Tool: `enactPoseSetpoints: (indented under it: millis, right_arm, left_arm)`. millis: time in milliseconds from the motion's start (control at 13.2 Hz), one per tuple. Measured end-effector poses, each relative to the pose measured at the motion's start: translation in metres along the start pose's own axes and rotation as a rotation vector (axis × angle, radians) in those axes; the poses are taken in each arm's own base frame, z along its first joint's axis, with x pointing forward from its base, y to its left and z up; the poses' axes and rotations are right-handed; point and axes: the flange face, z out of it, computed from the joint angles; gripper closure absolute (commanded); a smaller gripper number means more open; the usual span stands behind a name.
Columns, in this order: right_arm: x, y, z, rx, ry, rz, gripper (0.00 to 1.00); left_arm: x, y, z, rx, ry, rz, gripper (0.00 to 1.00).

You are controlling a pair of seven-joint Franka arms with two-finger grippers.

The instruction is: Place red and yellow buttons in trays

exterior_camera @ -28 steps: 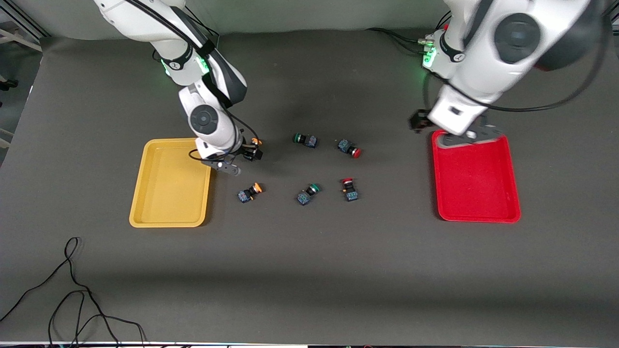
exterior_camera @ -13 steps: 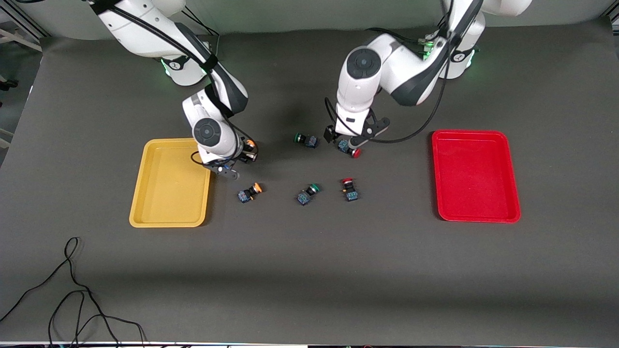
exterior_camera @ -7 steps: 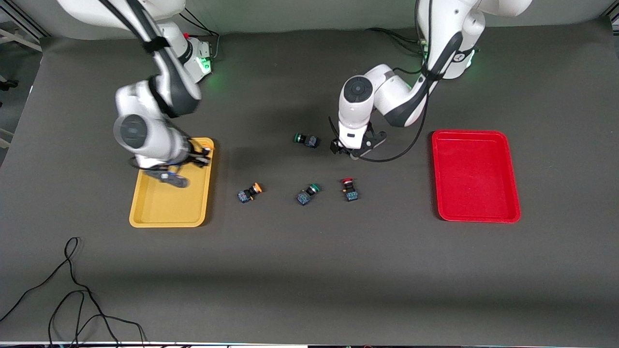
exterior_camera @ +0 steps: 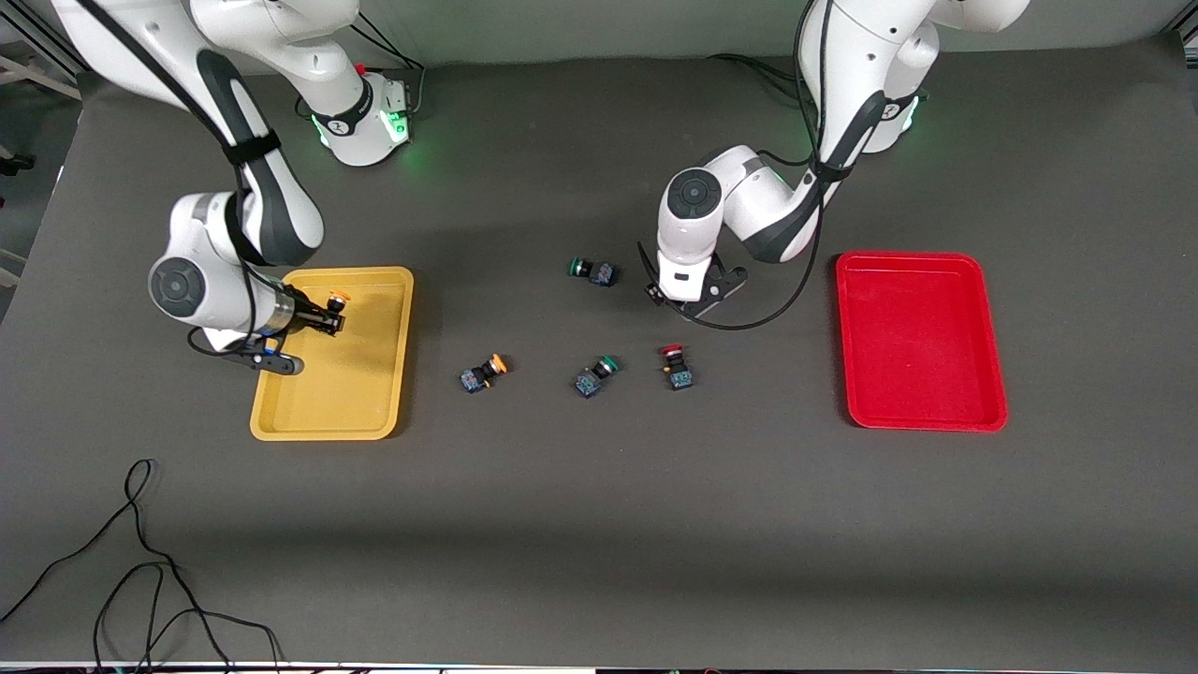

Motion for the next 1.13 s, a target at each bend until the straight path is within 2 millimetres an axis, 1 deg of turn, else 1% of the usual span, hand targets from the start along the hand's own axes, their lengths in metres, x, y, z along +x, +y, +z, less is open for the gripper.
enactPoseSetpoints:
  millis: [75, 151, 226, 302, 377, 453, 528, 604, 679, 755, 830, 906, 981, 1057, 1132]
  right_arm:
    - [0.004, 0.006, 0.012, -0.006, -0.005, -0.004, 0.11]
    - [0.007, 0.009, 0.02, -0.011, -0.008, -0.003, 0.0]
    - [0.008, 0.011, 0.024, -0.013, -0.011, -0.001, 0.0]
    - [0.008, 0.01, 0.022, -0.012, -0.009, -0.001, 0.0]
    - [0.011, 0.009, 0.017, -0.008, 0.0, 0.004, 0.0]
    - [0.014, 0.007, 0.009, -0.002, 0.011, 0.016, 0.0]
    - [0.018, 0.001, -0.004, 0.007, 0.02, 0.041, 0.0]
    - [0.023, -0.012, -0.024, 0.029, 0.024, 0.072, 0.0]
    - [0.028, -0.032, -0.046, 0.065, 0.029, 0.107, 0.0]
    - [0.029, -0.057, -0.067, 0.105, 0.035, 0.15, 0.0]
    - [0.029, -0.081, -0.084, 0.134, 0.043, 0.196, 0.0]
    - [0.026, -0.107, -0.093, 0.154, 0.044, 0.246, 0.0]
    - [0.024, -0.135, -0.096, 0.167, 0.04, 0.31, 0.0]
    - [0.022, -0.164, -0.093, 0.173, 0.026, 0.381, 0.0]
    - [0.021, -0.189, -0.083, 0.172, 0.004, 0.44, 0.0]
  left_arm:
    - [0.001, 0.0, -0.001, -0.001, 0.001, -0.002, 0.92]
    - [0.004, 0.003, -0.003, -0.008, 0.003, -0.007, 0.92]
    - [0.011, 0.006, -0.01, -0.016, 0.008, -0.015, 0.92]
    - [0.023, 0.01, -0.023, -0.011, 0.017, -0.018, 0.92]
    - [0.04, 0.013, -0.042, 0.005, 0.025, 0.0, 0.92]
    - [0.058, 0.014, -0.064, 0.02, 0.022, 0.038, 0.92]
    - [0.075, 0.012, -0.089, 0.031, 0.002, 0.105, 0.92]
    - [0.09, 0.006, -0.116, 0.038, -0.026, 0.185, 0.92]
    - [0.104, -0.005, -0.14, 0.046, -0.057, 0.264, 0.92]
    - [0.12, -0.02, -0.161, 0.057, -0.087, 0.342, 0.92]
    - [0.14, -0.039, -0.179, 0.07, -0.115, 0.411, 0.92]
    - [0.165, -0.061, -0.193, 0.079, -0.141, 0.464, 0.93]
    - [0.193, -0.085, -0.202, 0.083, -0.165, 0.506, 0.92]
    - [0.223, -0.111, -0.207, 0.079, -0.188, 0.539, 0.92]
    - [0.252, -0.137, -0.205, 0.07, -0.206, 0.564, 0.92]
